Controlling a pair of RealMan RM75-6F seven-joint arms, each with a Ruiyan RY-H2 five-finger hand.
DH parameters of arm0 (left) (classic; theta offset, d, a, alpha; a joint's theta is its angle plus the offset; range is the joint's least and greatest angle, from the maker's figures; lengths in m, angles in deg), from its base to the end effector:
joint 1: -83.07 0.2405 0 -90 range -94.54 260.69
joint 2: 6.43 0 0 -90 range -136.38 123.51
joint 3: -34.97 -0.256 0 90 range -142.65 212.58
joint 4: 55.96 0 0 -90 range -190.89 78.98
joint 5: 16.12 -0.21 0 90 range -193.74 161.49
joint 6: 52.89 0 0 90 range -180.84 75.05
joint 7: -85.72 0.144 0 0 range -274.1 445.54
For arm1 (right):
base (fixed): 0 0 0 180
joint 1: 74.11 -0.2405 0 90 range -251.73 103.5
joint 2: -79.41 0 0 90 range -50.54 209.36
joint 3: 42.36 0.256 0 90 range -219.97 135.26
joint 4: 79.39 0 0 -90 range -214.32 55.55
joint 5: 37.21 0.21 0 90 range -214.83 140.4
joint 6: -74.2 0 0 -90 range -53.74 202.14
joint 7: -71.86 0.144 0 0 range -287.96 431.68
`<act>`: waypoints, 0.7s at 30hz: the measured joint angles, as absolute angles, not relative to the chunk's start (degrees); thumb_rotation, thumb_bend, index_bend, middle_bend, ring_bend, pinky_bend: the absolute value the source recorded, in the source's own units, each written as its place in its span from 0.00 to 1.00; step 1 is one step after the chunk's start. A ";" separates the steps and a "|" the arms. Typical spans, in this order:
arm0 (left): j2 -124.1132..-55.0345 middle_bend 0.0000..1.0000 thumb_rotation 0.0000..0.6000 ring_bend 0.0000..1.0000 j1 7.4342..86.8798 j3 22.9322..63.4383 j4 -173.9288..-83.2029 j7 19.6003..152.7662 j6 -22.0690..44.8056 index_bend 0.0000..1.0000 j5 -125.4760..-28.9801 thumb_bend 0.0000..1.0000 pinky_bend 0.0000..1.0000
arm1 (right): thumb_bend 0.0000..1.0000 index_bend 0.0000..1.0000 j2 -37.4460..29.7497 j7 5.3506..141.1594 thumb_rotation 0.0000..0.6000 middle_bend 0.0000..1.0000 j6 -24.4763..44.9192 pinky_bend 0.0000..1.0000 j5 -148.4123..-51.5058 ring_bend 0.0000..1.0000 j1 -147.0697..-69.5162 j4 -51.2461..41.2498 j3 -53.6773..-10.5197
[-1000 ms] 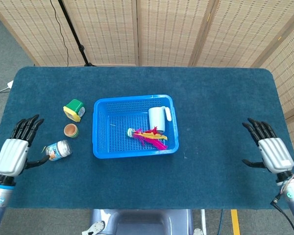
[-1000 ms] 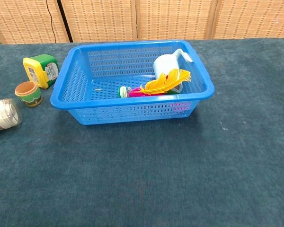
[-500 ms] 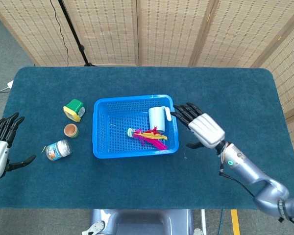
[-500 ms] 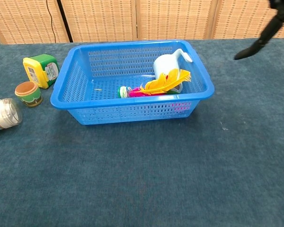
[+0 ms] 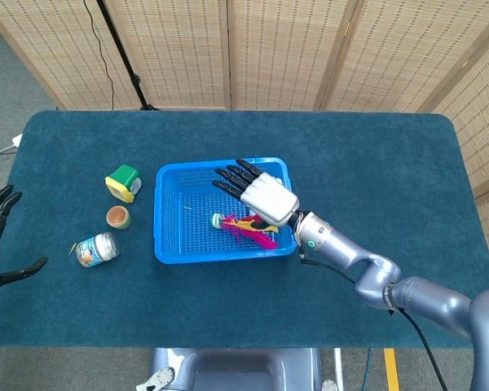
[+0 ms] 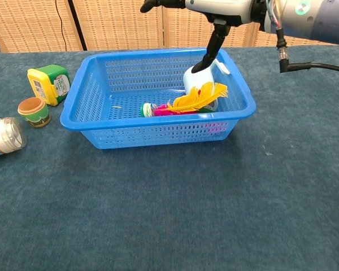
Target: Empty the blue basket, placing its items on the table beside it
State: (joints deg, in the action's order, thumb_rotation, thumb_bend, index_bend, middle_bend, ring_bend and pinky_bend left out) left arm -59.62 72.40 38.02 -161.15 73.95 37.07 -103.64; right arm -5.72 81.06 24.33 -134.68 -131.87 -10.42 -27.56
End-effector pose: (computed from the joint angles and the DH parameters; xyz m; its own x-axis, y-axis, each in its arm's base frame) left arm -0.2499 0.2043 0.2072 0.1570 -0.0861 0.9838 0.9717 -0.1644 -0.1694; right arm -0.0466 -0.4096 0.0209 0.5207 -0.0050 0.8537 -0.5355 -0.7807 0.3221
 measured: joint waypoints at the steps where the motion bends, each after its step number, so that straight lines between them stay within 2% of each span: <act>1: -59.55 0.00 1.00 0.00 72.58 38.05 -161.01 73.70 37.12 0.00 -103.82 0.13 0.00 | 0.00 0.00 -6.58 81.01 1.00 0.00 24.52 0.00 -135.17 0.00 -132.82 -12.58 -27.84; 5: -59.56 0.00 1.00 0.00 72.79 38.03 -160.69 73.41 36.89 0.00 -104.24 0.13 0.00 | 0.00 0.00 -8.49 80.79 1.00 0.00 25.30 0.00 -137.54 0.00 -135.73 -19.83 -29.86; 9: -59.71 0.00 1.00 0.00 72.62 37.99 -160.54 73.69 36.01 0.00 -104.40 0.13 0.00 | 0.00 0.00 -9.45 80.78 1.00 0.00 25.58 0.00 -141.68 0.00 -138.03 -26.50 -34.11; 13: -59.96 0.00 1.00 0.00 72.41 38.23 -160.75 74.64 35.15 0.00 -104.02 0.13 0.00 | 0.00 0.00 -10.43 81.90 1.00 0.00 23.92 0.00 -146.15 0.00 -139.88 -32.40 -38.96; 21: -60.52 0.00 1.00 0.00 71.97 38.66 -161.38 76.67 33.40 0.00 -103.35 0.13 0.00 | 0.00 0.00 -13.31 83.82 1.00 0.00 20.27 0.00 -151.27 0.00 -142.29 -42.94 -45.60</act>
